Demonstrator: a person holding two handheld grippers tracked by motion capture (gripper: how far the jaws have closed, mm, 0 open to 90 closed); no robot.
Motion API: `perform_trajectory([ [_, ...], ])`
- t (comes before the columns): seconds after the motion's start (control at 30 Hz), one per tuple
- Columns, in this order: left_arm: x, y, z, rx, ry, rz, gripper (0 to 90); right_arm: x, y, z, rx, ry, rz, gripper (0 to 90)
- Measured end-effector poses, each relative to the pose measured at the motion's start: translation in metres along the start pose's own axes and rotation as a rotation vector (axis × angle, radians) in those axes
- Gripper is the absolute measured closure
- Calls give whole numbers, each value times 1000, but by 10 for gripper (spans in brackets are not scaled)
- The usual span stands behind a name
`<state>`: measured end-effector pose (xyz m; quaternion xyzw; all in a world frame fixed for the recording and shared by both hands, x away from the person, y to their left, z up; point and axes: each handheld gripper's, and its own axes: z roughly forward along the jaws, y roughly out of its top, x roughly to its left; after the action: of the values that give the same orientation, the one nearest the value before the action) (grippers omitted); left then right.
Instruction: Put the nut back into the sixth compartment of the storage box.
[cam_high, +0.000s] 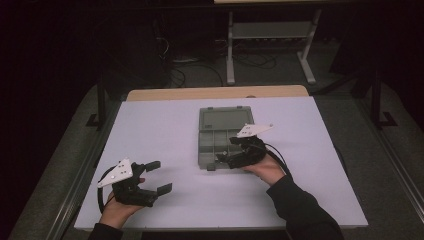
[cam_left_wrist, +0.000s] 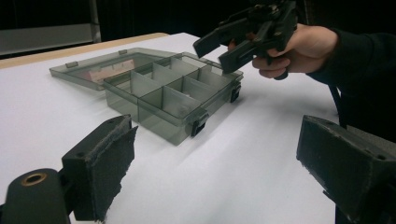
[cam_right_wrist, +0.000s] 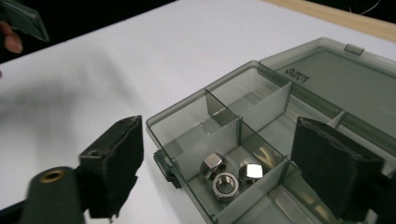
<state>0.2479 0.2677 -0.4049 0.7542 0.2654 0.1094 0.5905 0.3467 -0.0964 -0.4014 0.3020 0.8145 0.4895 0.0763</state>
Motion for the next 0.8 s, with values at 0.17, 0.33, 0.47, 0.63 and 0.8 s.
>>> perform_trajectory([
  [0.17,0,0,-1,-7,-1,-2,106,3,1,-10,-38,-15,-6,129],
  [0.33,-1,0,-1,-11,3,-11,106,5,1,-25,-79,-19,-19,122],
  [0.47,0,0,-2,-9,7,-14,106,7,0,-37,-101,-26,-18,118],
  [0.63,0,0,-2,-8,7,-8,106,7,-5,-52,-133,-39,-17,114],
  [0.8,0,0,-3,-8,6,-6,106,6,-12,-70,-170,-59,-17,107],
])
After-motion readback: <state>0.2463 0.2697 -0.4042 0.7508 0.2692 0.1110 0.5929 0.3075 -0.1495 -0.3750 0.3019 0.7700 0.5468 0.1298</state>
